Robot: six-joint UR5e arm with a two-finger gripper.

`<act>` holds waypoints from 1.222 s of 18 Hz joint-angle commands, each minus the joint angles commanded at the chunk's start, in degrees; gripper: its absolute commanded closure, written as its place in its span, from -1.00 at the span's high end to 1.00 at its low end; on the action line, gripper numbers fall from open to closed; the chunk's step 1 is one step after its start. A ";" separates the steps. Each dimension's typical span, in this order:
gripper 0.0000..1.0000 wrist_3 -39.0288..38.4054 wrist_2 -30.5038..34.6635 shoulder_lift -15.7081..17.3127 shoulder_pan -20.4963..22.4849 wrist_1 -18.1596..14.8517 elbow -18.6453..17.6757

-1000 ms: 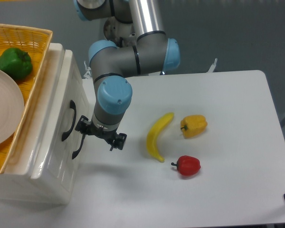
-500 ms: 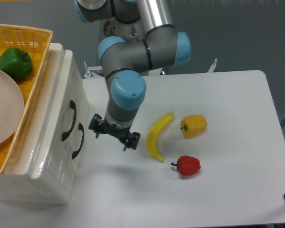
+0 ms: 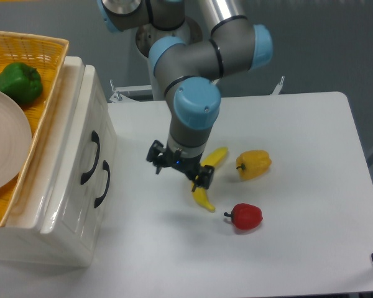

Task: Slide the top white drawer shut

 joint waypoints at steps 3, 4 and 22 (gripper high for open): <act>1.00 2.56 0.26 2.37 2.72 -3.00 -0.09; 1.00 3.52 0.79 2.55 2.82 -3.09 0.00; 1.00 29.79 6.33 3.69 11.33 0.08 0.35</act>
